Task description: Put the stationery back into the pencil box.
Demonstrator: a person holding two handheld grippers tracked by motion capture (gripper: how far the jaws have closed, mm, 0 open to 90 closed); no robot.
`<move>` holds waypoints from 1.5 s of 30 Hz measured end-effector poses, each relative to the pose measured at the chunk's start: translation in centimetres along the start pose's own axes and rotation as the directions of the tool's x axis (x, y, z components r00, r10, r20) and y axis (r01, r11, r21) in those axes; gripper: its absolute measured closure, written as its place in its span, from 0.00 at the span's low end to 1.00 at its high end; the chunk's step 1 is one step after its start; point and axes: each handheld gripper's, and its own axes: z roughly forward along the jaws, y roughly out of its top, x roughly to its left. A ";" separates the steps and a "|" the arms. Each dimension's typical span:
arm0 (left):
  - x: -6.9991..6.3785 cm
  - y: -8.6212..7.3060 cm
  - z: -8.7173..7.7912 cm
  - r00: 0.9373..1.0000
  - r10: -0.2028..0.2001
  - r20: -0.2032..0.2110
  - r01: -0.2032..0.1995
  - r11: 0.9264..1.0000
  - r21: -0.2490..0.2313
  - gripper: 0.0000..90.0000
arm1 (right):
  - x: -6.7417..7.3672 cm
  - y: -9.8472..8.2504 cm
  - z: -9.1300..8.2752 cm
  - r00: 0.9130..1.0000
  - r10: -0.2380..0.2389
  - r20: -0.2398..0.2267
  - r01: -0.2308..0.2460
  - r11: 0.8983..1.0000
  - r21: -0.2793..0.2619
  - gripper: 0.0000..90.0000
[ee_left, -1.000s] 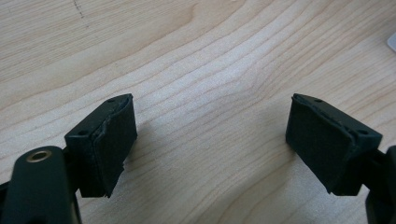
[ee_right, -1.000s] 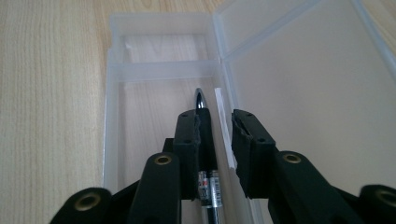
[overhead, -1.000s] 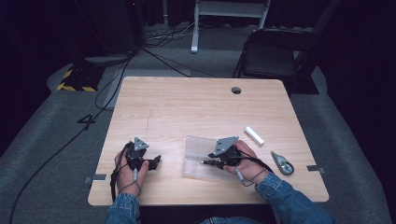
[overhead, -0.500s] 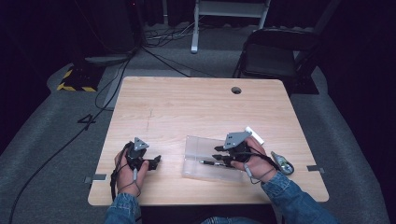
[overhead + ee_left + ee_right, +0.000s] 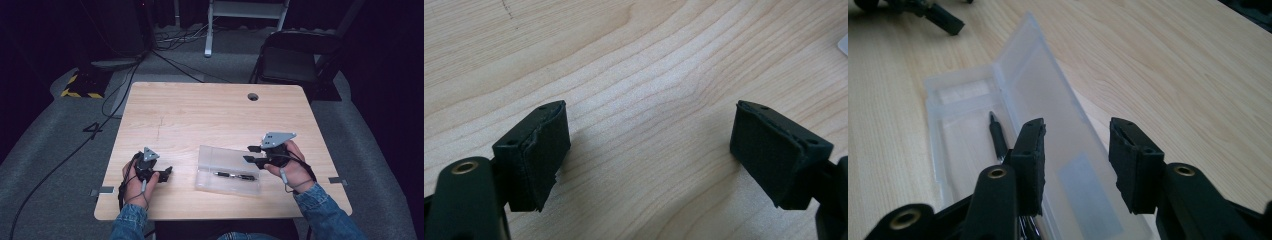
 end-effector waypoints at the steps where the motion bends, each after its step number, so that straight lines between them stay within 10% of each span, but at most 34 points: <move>1: 0.0 0.0 0.0 1.000 -0.002 0.004 0.002 1.000 0.000 0.18 | -0.3 -0.1 -0.3 1.000 0.010 0.012 -0.010 1.000 -0.002 0.65; 14: 0.3 0.5 0.5 1.000 0.003 0.009 -0.003 1.000 0.001 0.17 | -3.3 -2.4 -3.7 0.978 0.155 0.138 -0.159 0.987 0.017 0.58; 23: 0.3 0.5 0.5 1.000 0.003 0.009 -0.003 1.000 0.001 0.17 | -5.0 -4.2 -5.3 0.944 0.249 0.216 -0.273 0.958 0.086 0.55; 35: 0.3 0.5 0.5 1.000 0.004 0.009 -0.004 1.000 0.002 0.17 | -5.9 -6.3 -5.7 0.899 0.320 0.299 -0.392 0.892 0.226 0.54; 45: 0.3 0.5 0.5 1.000 0.004 0.009 -0.004 1.000 0.001 0.17 | -6.4 -8.1 -4.9 0.880 0.330 0.343 -0.451 0.808 0.378 0.49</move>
